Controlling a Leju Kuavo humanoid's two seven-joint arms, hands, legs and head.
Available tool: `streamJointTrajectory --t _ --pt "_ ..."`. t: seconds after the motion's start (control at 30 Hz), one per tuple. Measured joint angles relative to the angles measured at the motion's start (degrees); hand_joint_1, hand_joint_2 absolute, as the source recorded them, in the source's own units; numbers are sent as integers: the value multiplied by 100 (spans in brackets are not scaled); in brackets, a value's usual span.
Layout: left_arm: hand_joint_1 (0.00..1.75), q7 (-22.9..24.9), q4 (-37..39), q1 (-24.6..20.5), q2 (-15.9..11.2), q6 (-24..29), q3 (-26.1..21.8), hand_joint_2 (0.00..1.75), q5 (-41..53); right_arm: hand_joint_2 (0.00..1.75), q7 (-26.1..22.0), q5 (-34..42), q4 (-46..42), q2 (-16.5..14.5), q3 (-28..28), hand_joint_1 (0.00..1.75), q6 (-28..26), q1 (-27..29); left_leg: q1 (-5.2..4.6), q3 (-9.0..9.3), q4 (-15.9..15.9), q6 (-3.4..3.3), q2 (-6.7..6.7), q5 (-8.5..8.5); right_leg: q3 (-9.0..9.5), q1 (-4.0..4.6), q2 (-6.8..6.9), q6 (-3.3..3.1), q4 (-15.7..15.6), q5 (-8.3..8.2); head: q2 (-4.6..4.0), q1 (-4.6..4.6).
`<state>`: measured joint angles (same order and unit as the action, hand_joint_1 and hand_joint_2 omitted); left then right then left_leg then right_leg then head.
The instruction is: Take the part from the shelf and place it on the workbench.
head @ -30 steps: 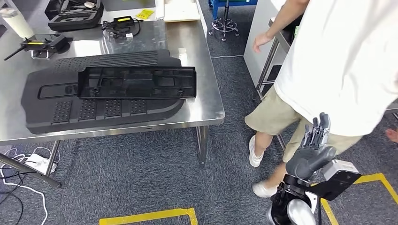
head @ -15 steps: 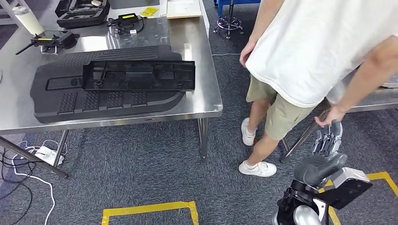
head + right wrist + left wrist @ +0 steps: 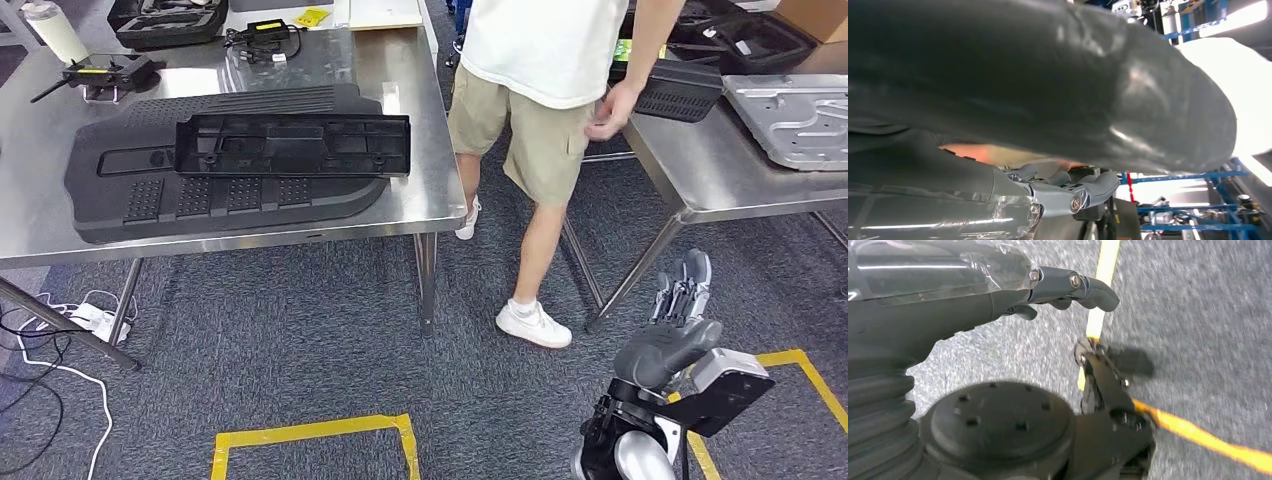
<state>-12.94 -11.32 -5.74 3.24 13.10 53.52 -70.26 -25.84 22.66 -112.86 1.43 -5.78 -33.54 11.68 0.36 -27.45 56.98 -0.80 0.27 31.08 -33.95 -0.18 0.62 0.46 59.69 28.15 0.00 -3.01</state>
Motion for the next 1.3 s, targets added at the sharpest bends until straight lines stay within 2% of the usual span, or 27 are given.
streamJointTrajectory --t 0.07,0.13,0.17,0.2,0.23,0.27,0.33,0.4,0.47,0.5,0.57,0.63,0.67,0.7,0.73,0.83,0.87,0.9,0.97,1.0,1.03,1.07,1.13,1.17,1.2,1.23,1.3 --pt "0 3 0 -4 -1 12 -1 175 -14 0 9 -4 1 -3 9 0 50 0 22 -86 -30 -65 24 -94 -161 -20 -24 52 427 395 0 -40" --pt "0 33 0 -3 -1 22 -2 175 -28 0 26 -18 2 -4 16 0 89 -1 16 -204 -18 -89 25 -168 -391 -40 -31 95 1142 834 0 -95" --pt "0 49 0 -2 -1 24 -2 175 -34 0 35 -24 2 -5 19 0 94 -1 14 -261 -5 -88 26 -201 -436 -50 -31 111 1383 915 0 -113" --pt "0 61 0 -1 -1 25 -2 175 -39 0 41 -30 3 -7 24 0 97 -1 15 -316 14 -81 26 -228 -390 -60 -31 121 1438 879 0 -130" --pt "0 66 0 -1 -1 25 -2 175 -42 0 45 -34 3 -8 30 0 97 -1 18 -362 37 -72 25 -248 -229 -68 -31 121 1253 743 0 -149" --pt "0 69 0 -1 -1 25 -2 175 -44 0 46 -37 3 -9 36 0 97 -2 21 -399 62 -60 23 -261 19 -73 -31 112 883 568 0 -173" --pt "0 70 0 -4 -1 25 -2 175 -45 0 49 -46 3 -11 42 0 99 -9 14 -458 108 -19 19 -288 493 -61 -41 73 89 363 0 -230" --pt "0 51 0 -9 -1 25 -2 175 -46 0 64 -60 3 -13 46 0 107 -10 7 -491 127 51 18 -333 640 -32 -54 31 -234 337 0 -258" --pt "0 31 1 -8 -1 25 -2 175 -46 0 92 -79 3 -18 49 0 115 -9 14 -507 136 127 11 -359 601 -28 -50 -37 -267 280 0 -255" --pt "0 30 2 -8 -2 21 -2 175 -45 0 104 -90 3 -27 49 0 115 -18 18 -536 192 160 4 -298 573 -38 -43 -87 -285 241 0 -246" --pt "0 31 4 -7 -3 9 -2 175 -40 0 115 -105 3 -47 51 0 111 -33 25 -696 598 208 -9 61 494 -63 -23 -190 -317 156 0 -186" --pt "0 27 4 -4 -3 -2 -2 175 -36 0 120 -107 5 -56 55 0 103 -34 31 -929 1315 240 -10 517 389 -54 -7 -232 -303 95 0 -118" --pt "0 23 4 -4 -3 -3 -2 175 -34 0 125 -107 8 -58 56 0 100 -31 32 -984 1589 250 -10 628 336 -49 1 -234 -290 66 0 -99" --pt "0 20 4 -6 -3 -3 -2 175 -32 0 132 -108 13 -60 56 0 98 -31 32 -956 1696 255 -9 628 283 -48 7 -230 -270 40 0 -88" --pt "0 19 4 -7 -3 -3 -2 175 -29 0 139 -110 20 -61 57 0 97 -33 33 -827 1588 253 -9 523 232 -48 10 -220 -243 20 0 -81" --pt "0 37 6 -8 -3 4 -2 175 -22 0 152 -119 33 -64 61 0 80 -42 32 -133 471 210 -12 138 104 -46 10 -177 -130 -10 0 -61" --pt "0 40 7 -9 -3 6 -2 175 -19 0 150 -119 34 -66 64 0 68 -47 23 1 203 187 -15 93 75 -40 10 -146 -98 -27 0 -57" --pt "0 38 7 -10 -3 5 -2 175 -16 0 144 -118 34 -67 70 0 53 -52 12 45 77 165 -17 93 53 -33 11 -108 -78 -49 0 -55" --pt "0 26 7 -4 -3 1 -2 175 -8 0 132 -110 34 -70 86 0 35 -54 4 7 62 105 -13 49 32 -25 8 -25 -69 -94 0 -64" --pt "0 20 7 -3 -3 -2 -2 175 -2 0 129 -108 34 -72 93 0 33 -52 13 -19 51 64 -2 15 10 -30 3 9 -36 -52 0 -64" --pt "0 19 7 -3 -3 -3 -2 175 6 0 129 -106 35 -73 97 0 34 -53 24 -56 40 14 10 -28 -38 -35 -4 39 73 64 0 -81" --pt "0 21 7 -5 -3 -3 -2 175 13 0 128 -107 36 -73 100 0 34 -55 34 -103 29 -32 23 -73 -126 -42 -14 65 294 262 0 -105" --pt "0 9 7 -7 -3 -3 -2 175 19 0 128 -105 40 -73 105 0 22 -59 18 -220 45 -84 32 -145 -364 -56 -25 106 990 730 0 -180" --pt "0 -9 7 -6 -3 -1 -2 175 20 0 128 -102 44 -73 107 0 14 -57 8 -282 59 -93 34 -178 -451 -59 -28 118 1308 870 0 -215" --pt "0 -26 7 -5 -3 4 -2 175 19 0 131 -97 49 -73 109 0 5 -57 0 -339 77 -94 35 -207 -457 -61 -29 122 1465 892 0 -243" --pt "0 -38 7 -4 -4 9 -2 175 19 0 135 -93 56 -73 110 0 1 -61 -7 -389 97 -91 34 -231 -353 -60 -29 113 1400 804 0 -270" --pt "0 -28 7 -6 -5 17 -2 175 19 0 146 -89 66 -73 110 0 -7 -86 -16 -456 133 -73 30 -265 136 -51 -34 57 668 485 0 -334"
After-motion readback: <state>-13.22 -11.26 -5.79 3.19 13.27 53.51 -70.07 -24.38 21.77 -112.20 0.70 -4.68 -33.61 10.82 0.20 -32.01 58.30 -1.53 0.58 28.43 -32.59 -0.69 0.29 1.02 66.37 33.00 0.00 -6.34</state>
